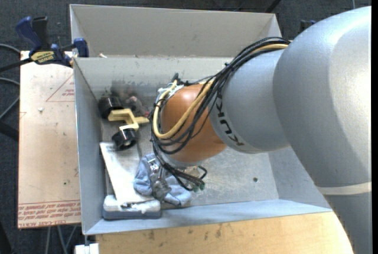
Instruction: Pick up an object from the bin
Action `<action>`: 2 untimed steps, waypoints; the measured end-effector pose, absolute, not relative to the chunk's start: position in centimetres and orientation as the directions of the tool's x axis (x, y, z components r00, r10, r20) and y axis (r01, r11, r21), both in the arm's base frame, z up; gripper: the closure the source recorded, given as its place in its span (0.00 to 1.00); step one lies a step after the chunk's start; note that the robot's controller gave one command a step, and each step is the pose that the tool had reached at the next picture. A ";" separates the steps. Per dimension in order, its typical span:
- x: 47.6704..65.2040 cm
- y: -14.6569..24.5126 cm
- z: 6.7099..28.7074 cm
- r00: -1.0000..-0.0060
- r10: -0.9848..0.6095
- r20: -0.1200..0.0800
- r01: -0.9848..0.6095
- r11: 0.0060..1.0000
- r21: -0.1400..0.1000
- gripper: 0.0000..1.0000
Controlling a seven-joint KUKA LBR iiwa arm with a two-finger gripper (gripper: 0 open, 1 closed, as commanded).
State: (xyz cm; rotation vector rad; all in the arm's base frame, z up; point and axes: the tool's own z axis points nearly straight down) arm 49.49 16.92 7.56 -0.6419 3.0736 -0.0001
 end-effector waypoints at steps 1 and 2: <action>49.5 16.9 7.6 -0.917 -0.400 -0.002 -0.400 0.917 0.000 1.00; 48.5 16.0 20.1 -0.903 -0.429 -0.002 -0.429 0.903 0.001 1.00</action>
Offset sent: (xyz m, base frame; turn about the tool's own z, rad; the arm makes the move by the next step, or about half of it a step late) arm -0.0103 -0.0099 0.1256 -0.0331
